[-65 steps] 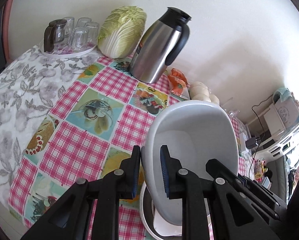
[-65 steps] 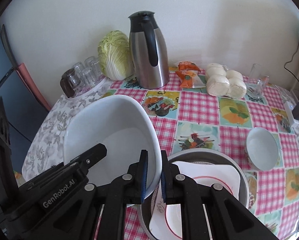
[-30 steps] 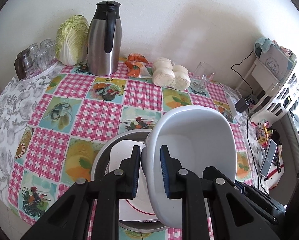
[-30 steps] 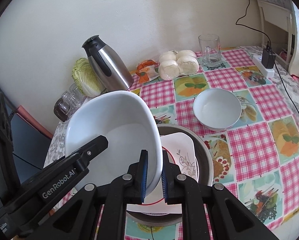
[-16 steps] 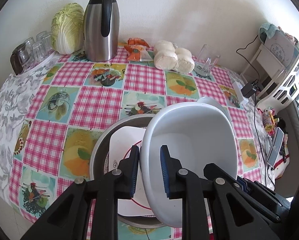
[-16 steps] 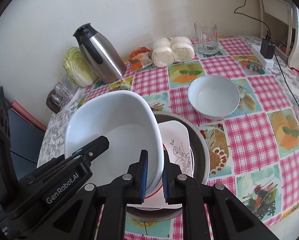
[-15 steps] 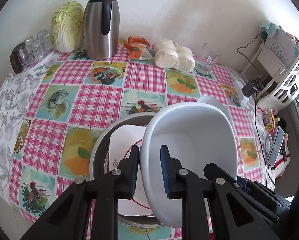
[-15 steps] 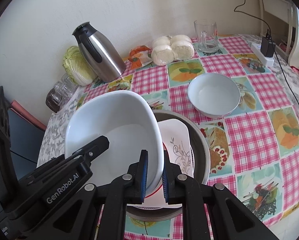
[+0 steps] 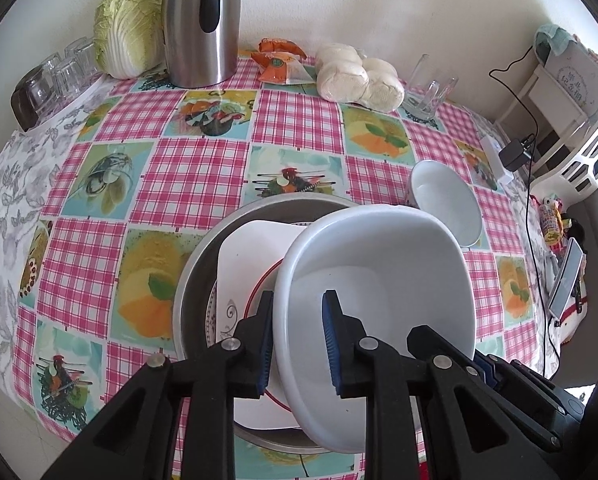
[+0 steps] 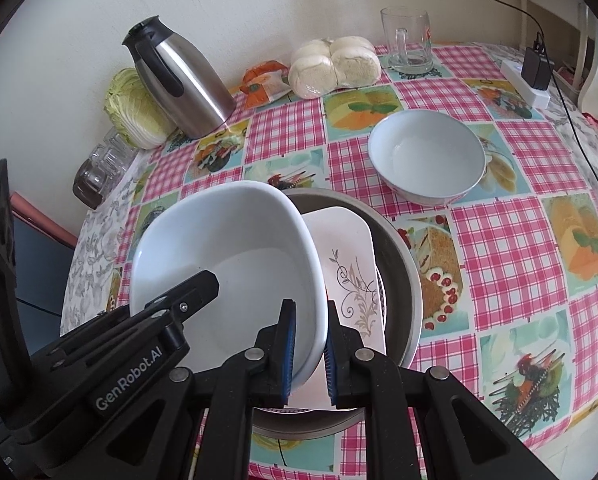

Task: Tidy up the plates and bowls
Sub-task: 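Lower the white square bowl into the red-rimmed bowl with both tools, then open both tools and release the white square bowl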

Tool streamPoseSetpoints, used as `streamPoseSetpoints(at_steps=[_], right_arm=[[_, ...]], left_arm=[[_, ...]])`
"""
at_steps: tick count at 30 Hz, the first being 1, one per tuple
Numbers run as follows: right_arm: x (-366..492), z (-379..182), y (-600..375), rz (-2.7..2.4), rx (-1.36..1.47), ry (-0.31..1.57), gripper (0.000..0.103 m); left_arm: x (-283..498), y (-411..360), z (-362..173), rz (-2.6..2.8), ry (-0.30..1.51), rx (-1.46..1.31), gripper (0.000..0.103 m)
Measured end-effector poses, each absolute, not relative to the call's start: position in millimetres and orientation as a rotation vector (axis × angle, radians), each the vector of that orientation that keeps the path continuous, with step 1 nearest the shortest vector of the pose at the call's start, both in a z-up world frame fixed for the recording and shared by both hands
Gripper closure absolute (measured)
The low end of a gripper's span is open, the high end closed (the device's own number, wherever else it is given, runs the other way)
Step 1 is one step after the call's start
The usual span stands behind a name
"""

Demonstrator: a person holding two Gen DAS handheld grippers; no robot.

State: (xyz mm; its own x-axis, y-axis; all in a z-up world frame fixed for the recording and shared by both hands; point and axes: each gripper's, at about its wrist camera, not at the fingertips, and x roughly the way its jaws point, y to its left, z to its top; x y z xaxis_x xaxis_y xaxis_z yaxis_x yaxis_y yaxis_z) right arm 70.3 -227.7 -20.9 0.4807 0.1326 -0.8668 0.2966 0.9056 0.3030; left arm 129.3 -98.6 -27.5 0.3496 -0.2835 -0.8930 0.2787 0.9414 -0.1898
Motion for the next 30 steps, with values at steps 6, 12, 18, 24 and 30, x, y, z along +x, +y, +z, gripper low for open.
streamPoseSetpoints(at_steps=[6, 12, 18, 24, 30], right_arm=[[73, -27, -226, -0.102, 0.443, 1.094, 0.087], [75, -28, -225, -0.098, 0.437, 1.09, 0.088], [75, -28, -226, -0.101, 0.441, 1.09, 0.088], [74, -26, -228, -0.108, 0.445, 1.087, 0.088], [73, -20, -229, -0.098, 0.455, 1.069, 0.088]], left_arm=[[133, -97, -38, -0.339, 1.192, 0.007, 0.08], [134, -97, -40, -0.353, 1.189, 0.011, 0.073], [133, -99, -40, -0.354, 1.193, 0.019, 0.071], [132, -99, -36, -0.355, 1.19, 0.017, 0.065], [130, -95, -26, -0.341, 1.154, 0.021, 0.054]])
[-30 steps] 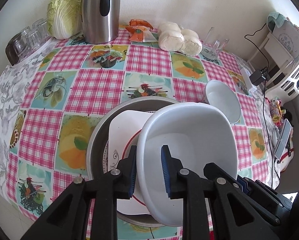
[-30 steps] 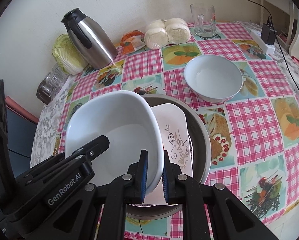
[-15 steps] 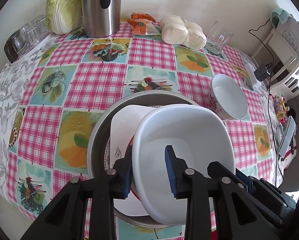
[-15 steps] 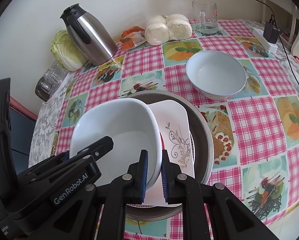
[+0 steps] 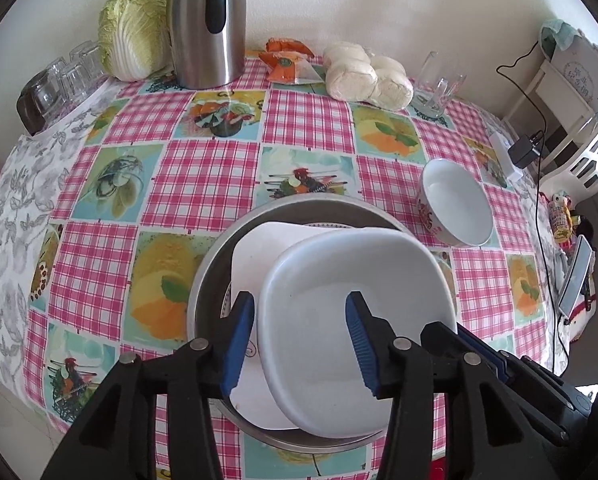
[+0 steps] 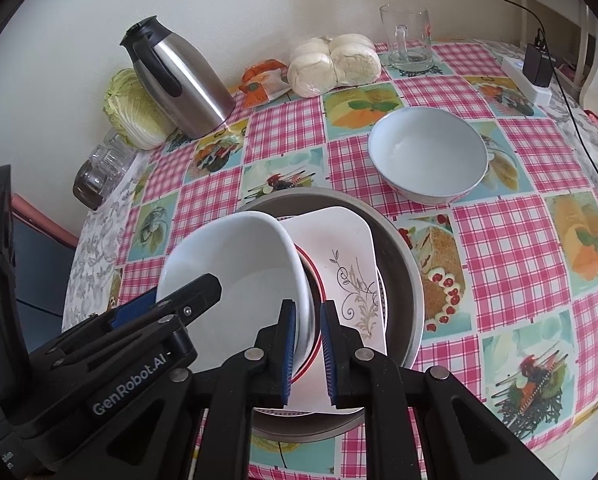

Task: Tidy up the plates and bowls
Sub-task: 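Open both tools and release the white square bowl, then move both tools to the rim of the pale blue bowl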

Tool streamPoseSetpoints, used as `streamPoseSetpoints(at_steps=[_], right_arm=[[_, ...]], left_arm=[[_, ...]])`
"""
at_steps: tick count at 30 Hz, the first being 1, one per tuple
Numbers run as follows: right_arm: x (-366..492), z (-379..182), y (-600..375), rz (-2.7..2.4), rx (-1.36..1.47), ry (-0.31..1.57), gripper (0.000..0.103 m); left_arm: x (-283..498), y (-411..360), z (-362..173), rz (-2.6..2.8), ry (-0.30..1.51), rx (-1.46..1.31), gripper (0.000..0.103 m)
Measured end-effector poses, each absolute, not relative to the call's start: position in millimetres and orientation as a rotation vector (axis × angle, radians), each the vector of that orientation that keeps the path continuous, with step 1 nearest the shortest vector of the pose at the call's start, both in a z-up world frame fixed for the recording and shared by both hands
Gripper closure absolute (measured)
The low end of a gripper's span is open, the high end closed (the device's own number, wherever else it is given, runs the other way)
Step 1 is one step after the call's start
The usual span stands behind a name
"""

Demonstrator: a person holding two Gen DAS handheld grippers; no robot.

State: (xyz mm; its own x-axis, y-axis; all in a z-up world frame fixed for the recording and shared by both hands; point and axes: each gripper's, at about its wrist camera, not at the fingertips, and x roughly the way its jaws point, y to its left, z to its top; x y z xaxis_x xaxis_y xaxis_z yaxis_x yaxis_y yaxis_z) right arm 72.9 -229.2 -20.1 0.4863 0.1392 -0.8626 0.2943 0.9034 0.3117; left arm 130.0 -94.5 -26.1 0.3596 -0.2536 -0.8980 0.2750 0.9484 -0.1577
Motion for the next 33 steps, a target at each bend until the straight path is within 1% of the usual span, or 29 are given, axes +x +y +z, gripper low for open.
streamPoseSetpoints(at_steps=[4, 8, 12, 13, 16, 17, 18, 20, 22, 27, 28, 29, 31, 33], right_arm=[[73, -17, -228, -0.093, 0.456, 1.064, 0.088], [71, -10, -230, -0.09, 0.46, 1.047, 0.088], [68, -1, -235, -0.099, 0.467, 1.019, 0.088], [67, 1, -236, -0.104, 0.467, 1.013, 0.088], [66, 5, -241, -0.124, 0.474, 1.002, 0.087], [66, 5, -242, -0.127, 0.48, 0.999, 0.076], [66, 5, -244, -0.132, 0.49, 0.997, 0.058], [65, 6, -247, -0.147, 0.497, 0.99, 0.041], [65, 6, -248, -0.159, 0.491, 0.991, 0.04], [66, 4, -249, -0.17, 0.484, 0.997, 0.026], [66, 4, -249, -0.172, 0.48, 0.996, 0.025], [66, 3, -249, -0.175, 0.476, 0.995, 0.021], [66, 4, -249, -0.181, 0.468, 0.991, 0.015], [66, 4, -249, -0.189, 0.457, 0.988, 0.007]], left_arm=[[130, -93, -21, -0.34, 1.142, 0.015, 0.051], [129, -90, -14, -0.335, 1.124, 0.007, 0.046], [129, -83, -6, -0.325, 1.103, -0.007, 0.045], [129, -81, -5, -0.321, 1.1, -0.011, 0.043], [130, -74, -1, -0.292, 1.087, -0.024, 0.031], [131, -71, -1, -0.281, 1.084, -0.027, 0.031], [131, -69, 0, -0.272, 1.083, -0.03, 0.031], [133, -64, 0, -0.251, 1.079, -0.033, 0.031], [134, -60, 1, -0.23, 1.075, -0.032, 0.031], [136, -52, 0, -0.201, 1.071, -0.037, 0.029], [137, -52, 0, -0.196, 1.07, -0.035, 0.022], [137, -51, 0, -0.19, 1.067, -0.033, 0.015], [137, -50, 1, -0.181, 1.057, -0.028, 0.015], [137, -49, 2, -0.177, 1.05, -0.029, 0.015]])
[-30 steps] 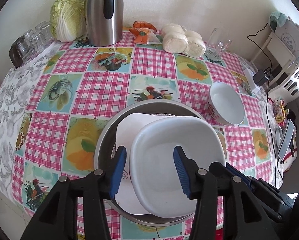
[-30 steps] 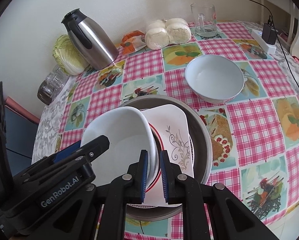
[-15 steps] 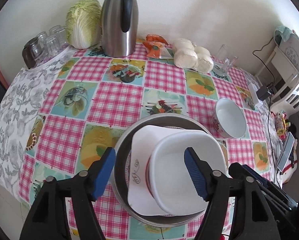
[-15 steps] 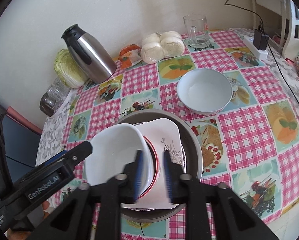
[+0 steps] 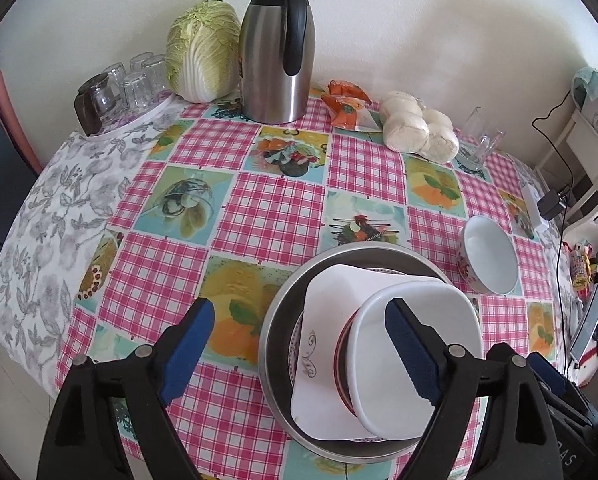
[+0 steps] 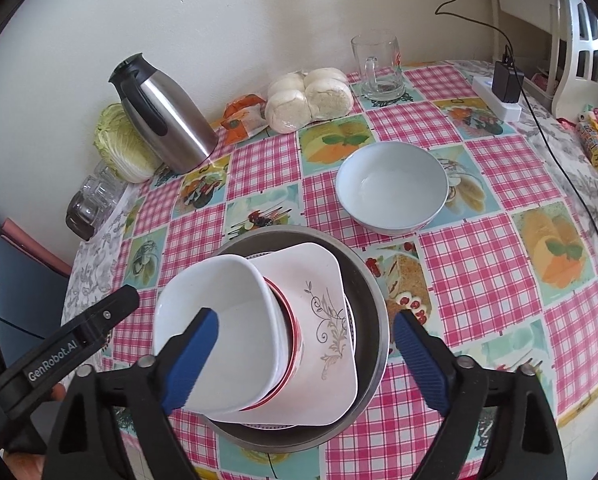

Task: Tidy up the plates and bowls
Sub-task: 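Move both tools to the rim of the pale blue bowl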

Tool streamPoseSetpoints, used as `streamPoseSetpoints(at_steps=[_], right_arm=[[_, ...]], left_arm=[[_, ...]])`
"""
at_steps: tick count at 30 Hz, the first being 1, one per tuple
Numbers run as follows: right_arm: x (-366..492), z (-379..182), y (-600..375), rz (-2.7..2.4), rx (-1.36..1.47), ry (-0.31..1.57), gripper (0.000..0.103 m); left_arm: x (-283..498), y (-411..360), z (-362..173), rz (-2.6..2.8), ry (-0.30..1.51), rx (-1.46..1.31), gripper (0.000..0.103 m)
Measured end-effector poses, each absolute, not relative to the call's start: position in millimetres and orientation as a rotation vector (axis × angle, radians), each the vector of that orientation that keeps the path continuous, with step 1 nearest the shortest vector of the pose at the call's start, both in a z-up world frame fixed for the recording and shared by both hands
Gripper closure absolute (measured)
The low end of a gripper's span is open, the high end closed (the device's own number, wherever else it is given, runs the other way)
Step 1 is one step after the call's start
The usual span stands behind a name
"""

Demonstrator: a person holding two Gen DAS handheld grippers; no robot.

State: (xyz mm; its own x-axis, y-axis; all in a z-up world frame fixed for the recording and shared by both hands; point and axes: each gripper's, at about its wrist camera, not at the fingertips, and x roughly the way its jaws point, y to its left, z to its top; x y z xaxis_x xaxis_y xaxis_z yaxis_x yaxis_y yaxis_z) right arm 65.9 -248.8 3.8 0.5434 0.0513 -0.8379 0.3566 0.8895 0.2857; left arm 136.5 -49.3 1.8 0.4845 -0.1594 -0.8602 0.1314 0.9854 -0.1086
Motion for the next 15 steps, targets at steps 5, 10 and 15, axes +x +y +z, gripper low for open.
streamPoseSetpoints(at_steps=[5, 10, 15], right_arm=[[67, 4, -248, -0.195, 0.432, 0.981, 0.0], [67, 3, -247, -0.191, 0.412, 0.98, 0.0], [67, 4, -247, -0.196, 0.4, 0.974, 0.0]], left_arm=[[137, -47, 1, -0.152, 1.037, -0.021, 0.007], [138, -42, 3, -0.119, 1.011, -0.018, 0.004], [138, -38, 7, -0.107, 0.99, -0.022, 0.0]])
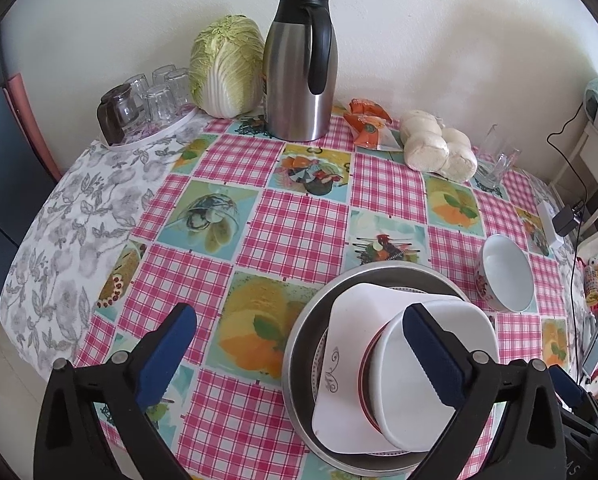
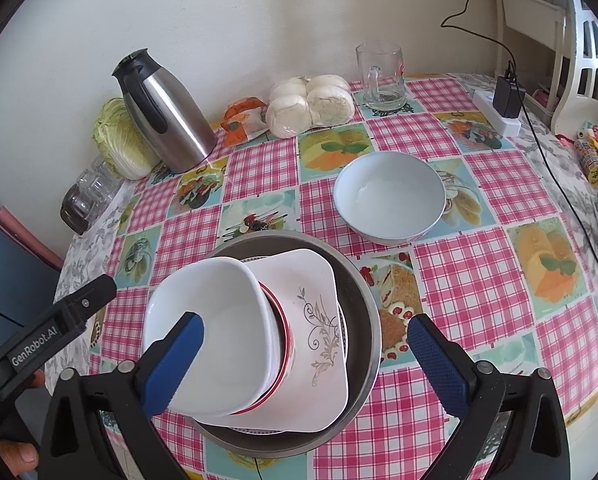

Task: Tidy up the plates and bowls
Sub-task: 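Move both tools to the rim of the pale blue bowl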

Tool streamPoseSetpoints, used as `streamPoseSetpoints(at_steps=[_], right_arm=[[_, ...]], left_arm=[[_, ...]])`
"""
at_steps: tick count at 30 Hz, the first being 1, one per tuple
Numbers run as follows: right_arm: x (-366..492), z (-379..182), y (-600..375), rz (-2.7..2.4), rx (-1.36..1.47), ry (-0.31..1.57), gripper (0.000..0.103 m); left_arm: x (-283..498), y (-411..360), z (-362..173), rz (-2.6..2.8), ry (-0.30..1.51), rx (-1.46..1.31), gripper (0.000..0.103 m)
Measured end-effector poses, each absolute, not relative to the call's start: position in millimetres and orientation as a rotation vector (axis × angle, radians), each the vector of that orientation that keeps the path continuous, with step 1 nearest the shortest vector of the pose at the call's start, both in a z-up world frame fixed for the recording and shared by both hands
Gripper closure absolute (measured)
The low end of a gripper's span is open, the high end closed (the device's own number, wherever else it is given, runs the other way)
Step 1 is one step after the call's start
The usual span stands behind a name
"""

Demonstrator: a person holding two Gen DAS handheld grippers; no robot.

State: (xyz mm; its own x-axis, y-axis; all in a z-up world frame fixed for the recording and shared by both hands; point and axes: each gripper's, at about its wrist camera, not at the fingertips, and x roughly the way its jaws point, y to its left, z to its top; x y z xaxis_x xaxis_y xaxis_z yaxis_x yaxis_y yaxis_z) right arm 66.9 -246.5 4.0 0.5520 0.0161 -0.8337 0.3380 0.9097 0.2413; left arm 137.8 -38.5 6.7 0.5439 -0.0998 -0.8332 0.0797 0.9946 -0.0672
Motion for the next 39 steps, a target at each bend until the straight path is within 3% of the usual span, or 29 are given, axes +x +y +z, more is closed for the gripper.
streamPoseSetpoints(at_steps=[12, 27, 39], right_arm=[[55, 16, -284, -0.26, 0.451, 0.922, 0.0], [38, 29, -368, -0.409, 0.502, 0.828, 0.0], [82, -30, -395, -0.404, 0.553, 0.929, 0.0]], left_arm=[[135, -44, 11, -0.109, 0.965, -0.019, 0.0], [128, -87, 48, -0.25, 0.764, -0.067, 0.0], [175, -190, 34, -0.346, 0.932, 0.266, 0.0]])
